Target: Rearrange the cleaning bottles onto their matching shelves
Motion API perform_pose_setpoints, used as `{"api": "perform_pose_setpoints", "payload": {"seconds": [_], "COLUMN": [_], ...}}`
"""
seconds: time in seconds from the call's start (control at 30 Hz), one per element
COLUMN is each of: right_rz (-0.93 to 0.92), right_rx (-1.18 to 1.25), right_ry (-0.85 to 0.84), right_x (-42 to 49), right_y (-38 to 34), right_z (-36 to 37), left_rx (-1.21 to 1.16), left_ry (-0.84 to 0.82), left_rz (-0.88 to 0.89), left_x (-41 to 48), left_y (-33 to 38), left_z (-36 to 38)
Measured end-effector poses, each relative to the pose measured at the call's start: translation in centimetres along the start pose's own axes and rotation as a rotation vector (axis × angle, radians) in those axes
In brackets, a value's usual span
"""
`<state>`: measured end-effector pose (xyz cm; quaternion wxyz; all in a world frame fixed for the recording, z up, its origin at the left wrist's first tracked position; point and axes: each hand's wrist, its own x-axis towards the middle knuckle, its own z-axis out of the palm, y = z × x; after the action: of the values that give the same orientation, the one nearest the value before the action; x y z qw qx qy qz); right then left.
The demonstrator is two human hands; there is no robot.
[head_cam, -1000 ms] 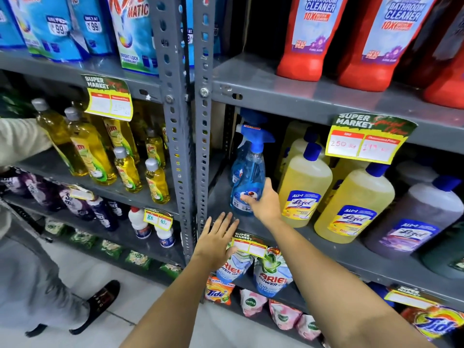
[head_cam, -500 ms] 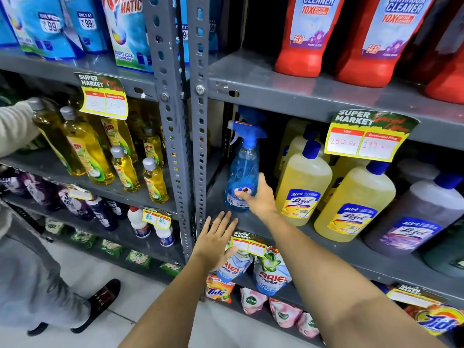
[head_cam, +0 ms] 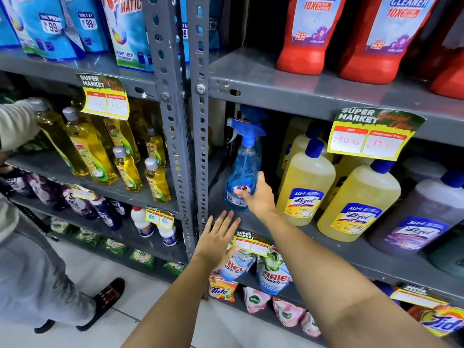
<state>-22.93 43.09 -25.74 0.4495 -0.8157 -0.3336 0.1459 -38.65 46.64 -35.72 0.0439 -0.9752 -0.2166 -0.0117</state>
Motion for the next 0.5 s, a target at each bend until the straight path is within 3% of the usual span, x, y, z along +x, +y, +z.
{"api": "perform_pose_setpoints", "payload": {"seconds": [0.5], "right_rz": [0.034], "right_rx": [0.015], "right_ry": [-0.028], "right_x": [-0.51], "right_y": [-0.17], "right_z": [-0.14], "left_rx": [-0.045], "left_ry": [-0.064], "left_rz": [0.026], "left_x": [0.38], "left_y": [-0.16], "left_z": [-0.45]}}
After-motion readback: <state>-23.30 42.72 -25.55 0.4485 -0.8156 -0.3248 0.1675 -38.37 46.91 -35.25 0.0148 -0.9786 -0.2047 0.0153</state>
